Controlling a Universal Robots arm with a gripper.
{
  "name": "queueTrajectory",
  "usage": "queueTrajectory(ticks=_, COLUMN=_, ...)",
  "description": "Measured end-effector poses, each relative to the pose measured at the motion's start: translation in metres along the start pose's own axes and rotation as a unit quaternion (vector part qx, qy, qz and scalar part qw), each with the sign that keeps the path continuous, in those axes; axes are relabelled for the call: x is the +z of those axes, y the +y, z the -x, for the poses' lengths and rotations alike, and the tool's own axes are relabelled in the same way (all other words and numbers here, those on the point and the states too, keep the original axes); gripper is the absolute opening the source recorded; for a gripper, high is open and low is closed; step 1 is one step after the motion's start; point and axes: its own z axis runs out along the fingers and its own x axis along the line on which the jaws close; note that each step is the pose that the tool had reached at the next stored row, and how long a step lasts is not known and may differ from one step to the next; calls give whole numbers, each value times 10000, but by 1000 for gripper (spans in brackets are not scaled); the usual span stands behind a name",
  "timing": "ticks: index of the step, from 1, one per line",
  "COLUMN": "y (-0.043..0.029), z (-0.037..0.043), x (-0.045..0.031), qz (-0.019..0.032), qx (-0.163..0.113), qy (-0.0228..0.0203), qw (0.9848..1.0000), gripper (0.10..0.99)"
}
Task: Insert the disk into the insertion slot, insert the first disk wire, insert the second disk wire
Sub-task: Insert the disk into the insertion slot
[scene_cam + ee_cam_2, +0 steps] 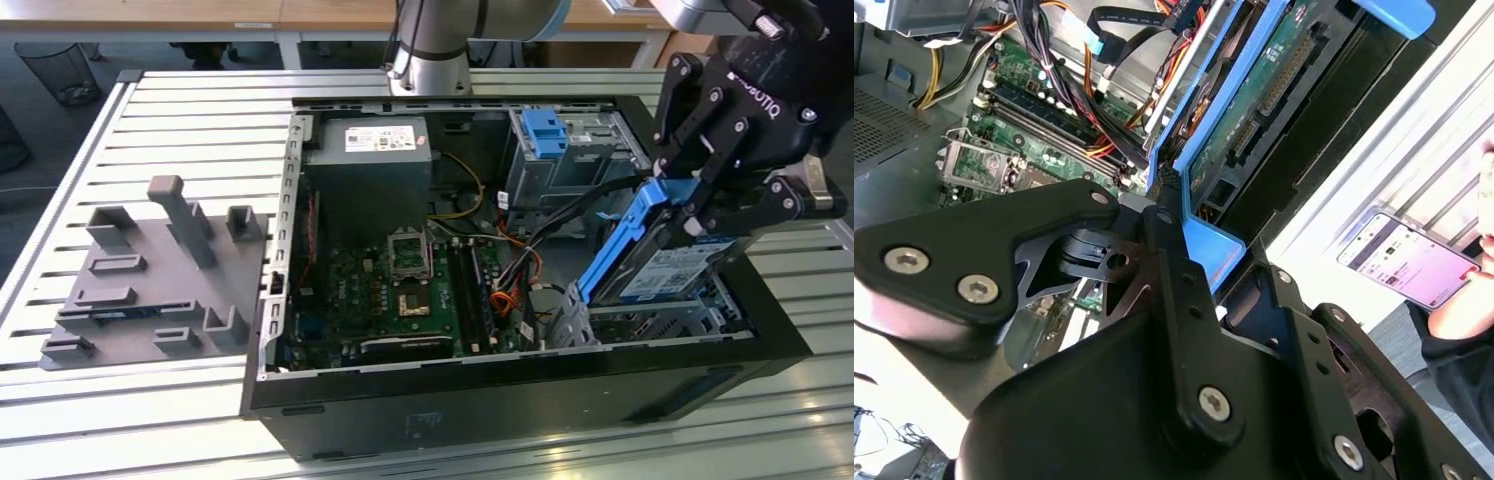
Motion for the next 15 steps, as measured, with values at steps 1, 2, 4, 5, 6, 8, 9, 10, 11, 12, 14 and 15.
queueTrajectory(ticks=1, y=0, z=0, x=2, qz=0, qx=0, qy=0, qw=10000, gripper=365)
queueTrajectory(ticks=2, y=0, z=0, x=5, qz=0, qx=0, qy=0, qw=10000, gripper=365)
queueTrajectory(ticks=4, y=0, z=0, x=9, qz=0, qx=0, qy=0, qw=10000, gripper=365)
queueTrajectory(ticks=5, y=0, z=0, x=12, qz=0, qx=0, qy=0, qw=10000, gripper=365)
queueTrajectory(ticks=6, y=0, z=0, x=15, qz=0, qx=0, qy=0, qw=10000, gripper=365)
queueTrajectory(ticks=8, y=-1, z=0, x=20, qz=0, qx=0, qy=0, qw=10000, gripper=365)
queueTrajectory(ticks=9, y=-1, z=-1, x=23, qz=0, qx=0, qy=0, qw=10000, gripper=365)
queueTrajectory(ticks=10, y=-1, z=-1, x=26, qz=0, qx=0, qy=0, qw=10000, gripper=365)
queueTrajectory(ticks=11, y=-1, z=-1, x=29, qz=0, qx=0, qy=0, qw=10000, gripper=365)
queueTrajectory(ticks=12, y=-1, z=-1, x=32, qz=0, qx=0, qy=0, qw=10000, gripper=365)
queueTrajectory(ticks=14, y=-1, z=-1, x=39, qz=0, qx=0, qy=0, qw=10000, gripper=365)
queueTrajectory(ticks=15, y=-1, z=-1, x=42, qz=0, qx=0, qy=0, qw=10000, gripper=365)
